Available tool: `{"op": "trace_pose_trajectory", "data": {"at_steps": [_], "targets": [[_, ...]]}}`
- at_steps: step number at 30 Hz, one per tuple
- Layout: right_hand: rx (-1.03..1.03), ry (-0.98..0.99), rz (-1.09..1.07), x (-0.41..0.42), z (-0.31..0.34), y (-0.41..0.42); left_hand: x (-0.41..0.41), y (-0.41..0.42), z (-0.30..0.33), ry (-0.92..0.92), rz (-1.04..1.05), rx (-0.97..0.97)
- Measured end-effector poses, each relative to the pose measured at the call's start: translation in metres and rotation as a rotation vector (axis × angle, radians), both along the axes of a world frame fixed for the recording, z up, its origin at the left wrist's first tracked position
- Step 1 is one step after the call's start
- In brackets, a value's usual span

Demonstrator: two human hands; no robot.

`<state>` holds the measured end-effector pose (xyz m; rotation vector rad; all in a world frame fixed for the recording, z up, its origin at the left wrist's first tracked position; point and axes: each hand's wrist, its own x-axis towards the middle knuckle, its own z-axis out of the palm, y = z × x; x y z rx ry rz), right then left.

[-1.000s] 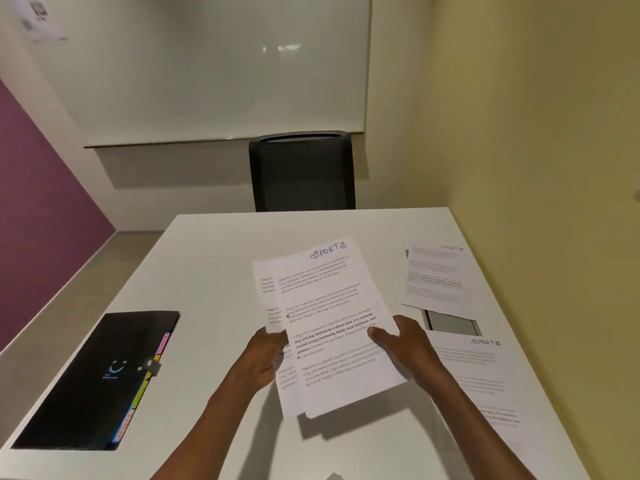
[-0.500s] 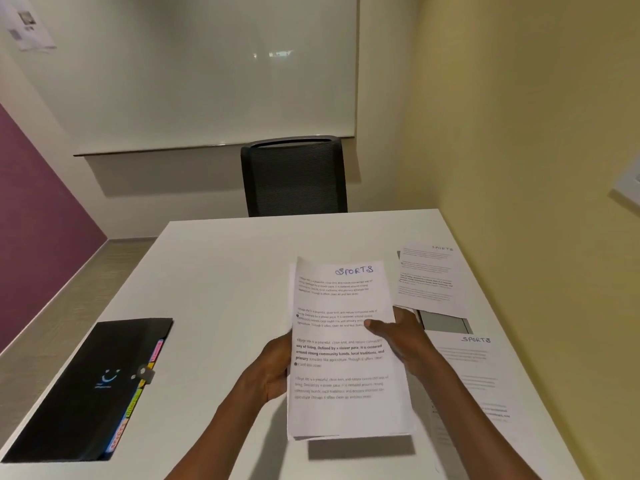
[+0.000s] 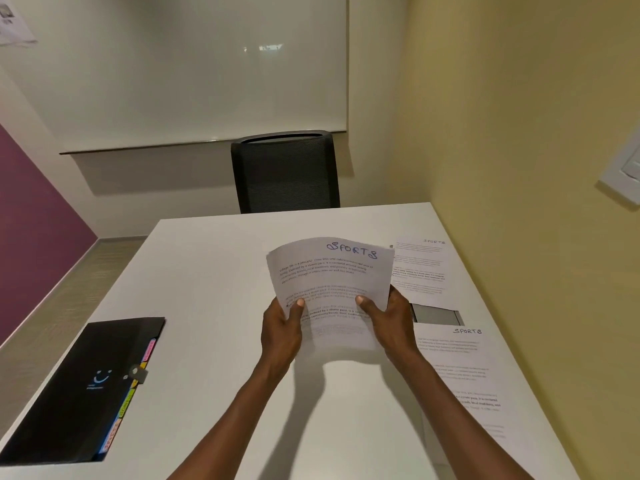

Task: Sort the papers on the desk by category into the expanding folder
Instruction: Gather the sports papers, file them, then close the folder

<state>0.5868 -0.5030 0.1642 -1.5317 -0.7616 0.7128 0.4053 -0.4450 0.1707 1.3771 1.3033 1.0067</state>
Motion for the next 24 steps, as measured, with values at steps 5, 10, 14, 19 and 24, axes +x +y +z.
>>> {"op": "trace_pose_trajectory", "data": {"at_steps": [5,10,14,19,24], "targets": [[-0.022,0.057,0.042,0.011,-0.015,-0.006,-0.003,-0.01,-0.016,0.044,-0.008,0.036],[-0.176,0.124,0.118,0.013,-0.058,-0.029,-0.02,-0.023,-0.074,0.108,-0.059,-0.134],[-0.214,0.118,0.106,0.014,-0.065,-0.026,-0.015,-0.023,-0.079,0.163,-0.076,-0.109],[-0.18,0.068,0.081,0.02,-0.055,-0.01,0.009,-0.022,-0.06,0.147,-0.018,0.051],[-0.278,0.089,0.118,0.017,-0.079,-0.017,0.017,-0.023,-0.089,0.257,0.005,-0.045]]}}
